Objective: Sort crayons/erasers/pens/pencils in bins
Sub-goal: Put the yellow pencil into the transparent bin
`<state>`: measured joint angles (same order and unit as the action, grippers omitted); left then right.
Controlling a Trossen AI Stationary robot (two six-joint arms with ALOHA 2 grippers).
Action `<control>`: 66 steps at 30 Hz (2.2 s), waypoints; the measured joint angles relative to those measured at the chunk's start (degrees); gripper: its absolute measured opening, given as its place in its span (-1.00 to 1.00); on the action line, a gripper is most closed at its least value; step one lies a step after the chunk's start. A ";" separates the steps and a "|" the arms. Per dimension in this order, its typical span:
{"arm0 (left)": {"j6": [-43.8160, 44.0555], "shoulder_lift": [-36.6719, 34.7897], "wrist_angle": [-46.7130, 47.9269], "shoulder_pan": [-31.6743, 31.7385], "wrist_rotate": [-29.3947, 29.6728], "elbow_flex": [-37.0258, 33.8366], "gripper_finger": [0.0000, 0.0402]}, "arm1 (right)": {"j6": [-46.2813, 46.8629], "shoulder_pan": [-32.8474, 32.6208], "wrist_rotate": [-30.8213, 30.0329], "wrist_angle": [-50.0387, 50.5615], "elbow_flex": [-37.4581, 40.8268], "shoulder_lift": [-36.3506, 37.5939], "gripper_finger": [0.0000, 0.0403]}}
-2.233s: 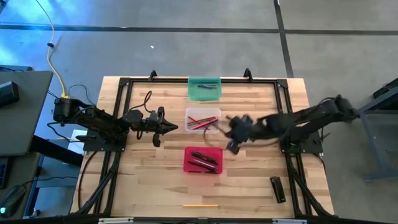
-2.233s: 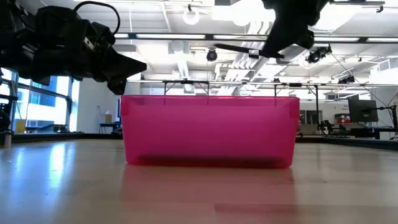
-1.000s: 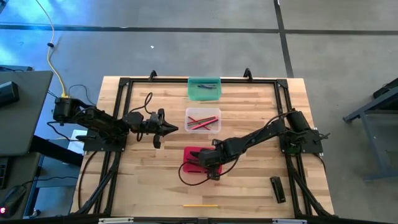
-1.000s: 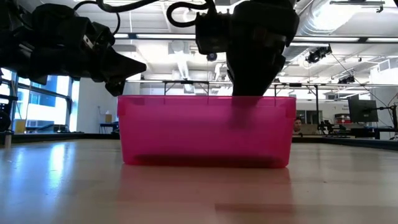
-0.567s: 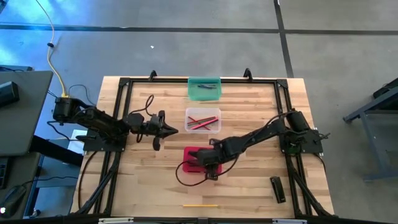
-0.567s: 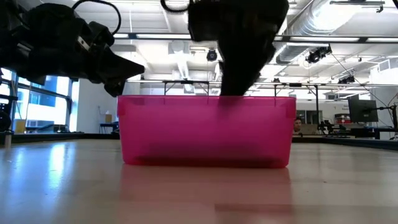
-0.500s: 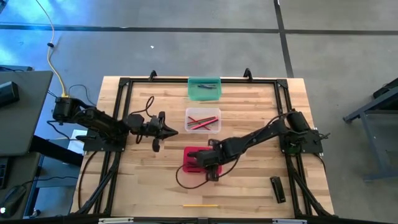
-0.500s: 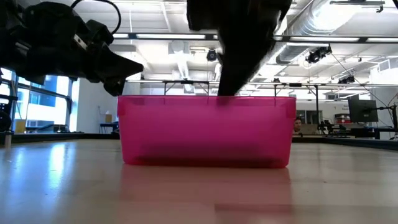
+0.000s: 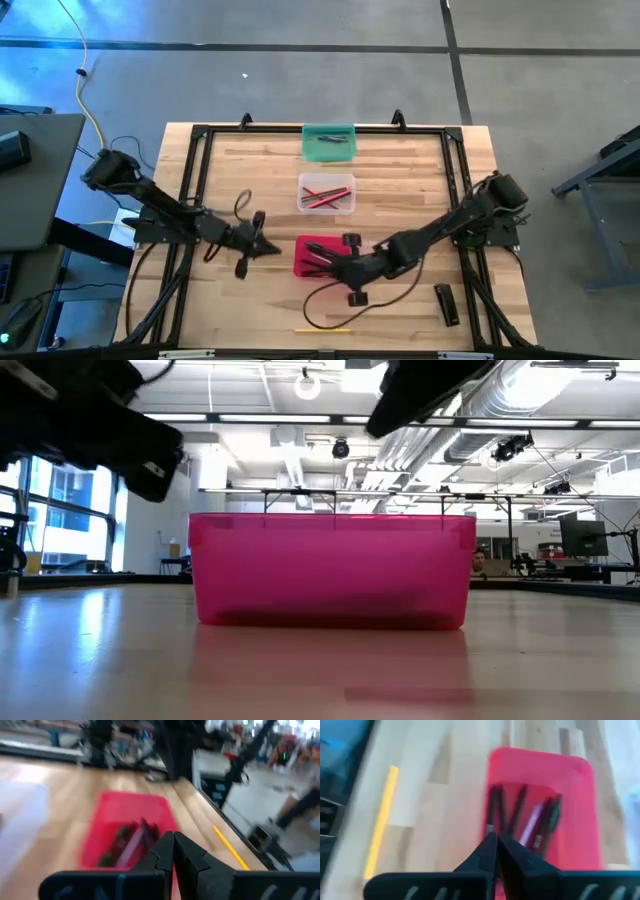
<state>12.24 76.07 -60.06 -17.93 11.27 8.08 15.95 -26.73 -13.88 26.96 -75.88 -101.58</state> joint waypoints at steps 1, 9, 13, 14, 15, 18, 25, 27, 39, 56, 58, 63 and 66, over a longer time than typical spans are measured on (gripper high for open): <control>0.48 0.00 3.21 -2.49 1.75 1.48 -1.00 | 0.78 -0.62 -0.12 -2.25 1.88 1.13 -0.99; 8.59 2.77 32.65 -19.65 14.46 19.45 -1.00 | 3.66 -6.85 -9.14 -19.22 14.22 6.97 -1.00; 14.11 10.22 39.01 -25.01 18.26 28.73 -1.00 | 4.22 -8.98 -11.27 -25.42 17.70 6.94 -1.00; 15.21 12.63 39.81 -25.88 18.88 30.93 -1.00 | 4.74 -9.31 -11.71 -26.23 18.14 6.84 -1.00; 16.14 15.04 40.90 -26.57 19.55 33.27 -1.00 | 4.76 -9.64 -12.42 -27.14 18.70 6.80 -1.00; 18.52 22.45 43.88 -27.83 21.40 40.34 -1.00 | 4.08 -10.66 -14.15 -28.92 19.31 6.80 -1.00; 25.54 34.84 52.59 -28.31 22.57 53.96 -0.87 | 2.62 -12.72 -15.22 -29.10 19.39 6.76 -1.00; 26.20 37.13 55.78 -28.33 22.56 56.86 -0.80 | 2.62 -13.16 -15.27 -29.12 19.39 6.76 -1.00; 30.66 44.47 64.47 -27.39 22.44 62.70 -0.43 | 3.25 -14.08 -15.46 -29.42 19.39 6.76 -1.00; 28.91 46.56 66.31 -23.98 17.75 62.69 -0.83 | 3.07 -14.20 -15.22 -29.64 19.39 6.71 -1.00; 28.83 46.49 66.51 -23.71 17.31 62.38 -0.91 | 3.08 -14.20 -14.50 -29.64 19.39 6.71 -1.00; 26.59 46.37 67.30 -23.55 17.08 62.38 -0.97 | 3.27 -14.44 -13.66 -29.41 19.39 6.84 -1.00; 26.55 45.47 69.88 -23.59 18.15 62.17 -0.98 | 3.27 -15.20 -13.62 -29.34 19.37 7.11 -1.00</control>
<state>38.79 121.55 9.82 -41.52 29.42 70.25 19.22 -41.93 -27.51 -2.37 -56.51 -94.48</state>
